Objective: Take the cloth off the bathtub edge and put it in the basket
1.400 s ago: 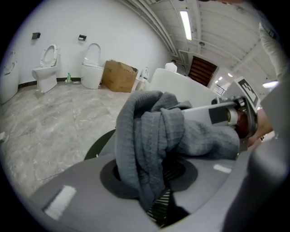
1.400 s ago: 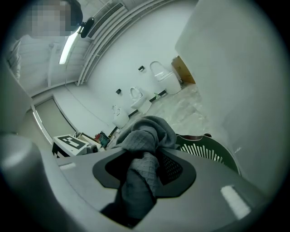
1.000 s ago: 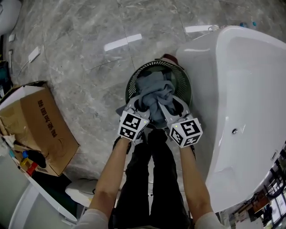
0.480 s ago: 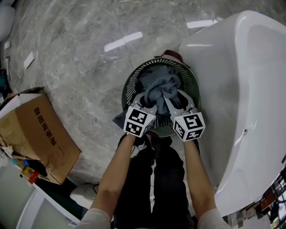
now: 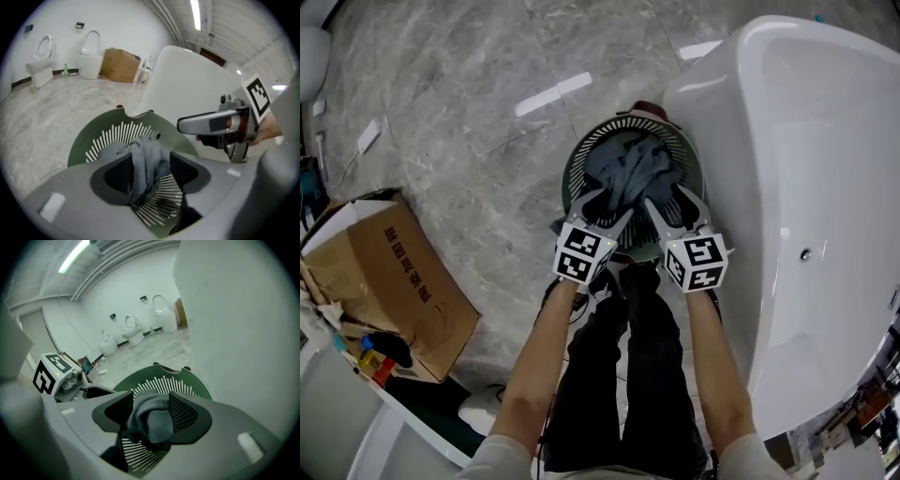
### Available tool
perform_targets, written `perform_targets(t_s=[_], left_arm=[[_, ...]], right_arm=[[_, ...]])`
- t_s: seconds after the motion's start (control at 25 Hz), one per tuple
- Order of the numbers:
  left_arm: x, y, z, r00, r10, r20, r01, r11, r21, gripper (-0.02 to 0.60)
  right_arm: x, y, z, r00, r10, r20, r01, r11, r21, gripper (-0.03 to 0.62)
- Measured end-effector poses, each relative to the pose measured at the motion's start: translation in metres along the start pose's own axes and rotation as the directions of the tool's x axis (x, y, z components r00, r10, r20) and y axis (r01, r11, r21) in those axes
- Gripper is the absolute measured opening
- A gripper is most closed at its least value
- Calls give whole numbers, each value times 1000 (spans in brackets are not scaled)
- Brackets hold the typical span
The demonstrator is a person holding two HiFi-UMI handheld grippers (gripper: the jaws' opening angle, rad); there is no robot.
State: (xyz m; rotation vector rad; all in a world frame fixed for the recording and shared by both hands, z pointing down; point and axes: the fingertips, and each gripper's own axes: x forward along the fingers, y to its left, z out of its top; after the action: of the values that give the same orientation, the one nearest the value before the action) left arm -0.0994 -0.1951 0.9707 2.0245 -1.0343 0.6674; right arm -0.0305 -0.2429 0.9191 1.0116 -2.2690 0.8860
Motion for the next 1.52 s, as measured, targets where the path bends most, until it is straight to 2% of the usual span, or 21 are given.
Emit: perform_targets(t_s=[0.36,0.56,0.72,1.04,1.2,1.36,1.52], left_arm=[[-95,-48,53,997,-2,72,0,1000,27,278],[-159,-90,70,996,-13,93,9,999,43,278],[-223,-121,73,994,-23,102,18,999,48,278],[-326,-170,92,986,-8,165,4,1000,26,278],[-372,-186,105,982,-3,187,-3,1000,31,278],[-406,-209,115,976,-6,216,-2,999,36,278],[-437,-228,119,974,-15,228,-2,997,76,278]], right_arm=[[-92,58,42,999,-27,30,27,1000,5,212],[-150,95,60,999,-31,41,31,1000,4,212],[-196,140,68,999,-27,45,27,1000,9,212],[-285,215,83,999,-11,38,12,1000,-27,212],[-321,255,93,1000,15,17,-13,996,-90,212],[-353,272,103,999,3,41,1,996,-93,212],[-378,281,107,998,6,64,0,996,-90,212]])
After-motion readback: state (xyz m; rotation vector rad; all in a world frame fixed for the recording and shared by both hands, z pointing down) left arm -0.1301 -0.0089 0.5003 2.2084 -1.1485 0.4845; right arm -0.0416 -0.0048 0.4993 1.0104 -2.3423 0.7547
